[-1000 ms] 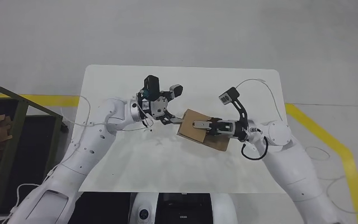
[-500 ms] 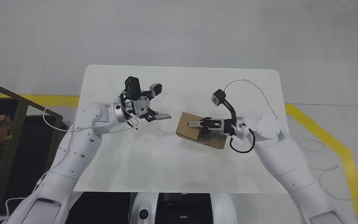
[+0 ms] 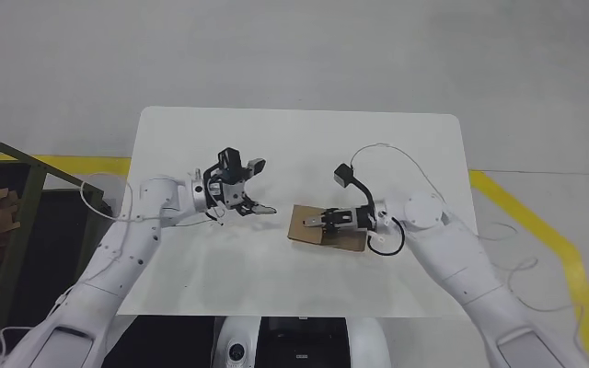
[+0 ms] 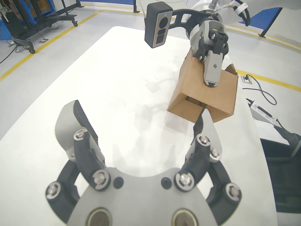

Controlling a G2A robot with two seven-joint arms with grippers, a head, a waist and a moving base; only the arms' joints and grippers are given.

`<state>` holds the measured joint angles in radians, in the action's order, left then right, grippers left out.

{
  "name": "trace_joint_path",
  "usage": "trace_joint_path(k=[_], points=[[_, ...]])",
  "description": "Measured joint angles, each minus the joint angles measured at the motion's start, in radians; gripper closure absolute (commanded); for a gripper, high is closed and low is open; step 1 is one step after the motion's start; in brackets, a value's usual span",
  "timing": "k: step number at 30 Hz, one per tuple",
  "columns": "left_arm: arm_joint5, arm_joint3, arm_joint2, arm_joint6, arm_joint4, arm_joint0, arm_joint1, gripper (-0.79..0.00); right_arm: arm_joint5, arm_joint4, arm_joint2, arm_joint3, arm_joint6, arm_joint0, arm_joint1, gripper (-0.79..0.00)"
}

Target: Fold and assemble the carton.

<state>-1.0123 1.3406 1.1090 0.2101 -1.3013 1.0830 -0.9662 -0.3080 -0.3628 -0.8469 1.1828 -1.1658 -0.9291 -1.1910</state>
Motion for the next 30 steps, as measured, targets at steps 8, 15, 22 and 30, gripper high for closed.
trace_joint_path(k=[8, 15, 22, 30], points=[[0.000, -0.033, -0.070, 0.054, -0.077, -0.029, 0.015, -0.785, -0.007, -0.046, 0.075, -0.150, -0.029, 0.087, -0.045, 0.000], [0.000, -0.040, -0.150, 0.088, -0.149, -0.055, 0.028, -0.785, -0.030, -0.080, 0.130, -0.298, -0.031, 0.156, -0.093, -0.123], [0.000, -0.076, -0.219, 0.123, -0.186, -0.098, 0.026, -0.785, -0.057, -0.091, 0.148, -0.402, -0.029, 0.191, -0.121, -0.542], [0.022, -0.109, -0.237, 0.146, -0.229, -0.117, 0.020, -0.785, -0.118, -0.115, 0.123, -0.411, -0.072, 0.171, -0.118, -0.785]])
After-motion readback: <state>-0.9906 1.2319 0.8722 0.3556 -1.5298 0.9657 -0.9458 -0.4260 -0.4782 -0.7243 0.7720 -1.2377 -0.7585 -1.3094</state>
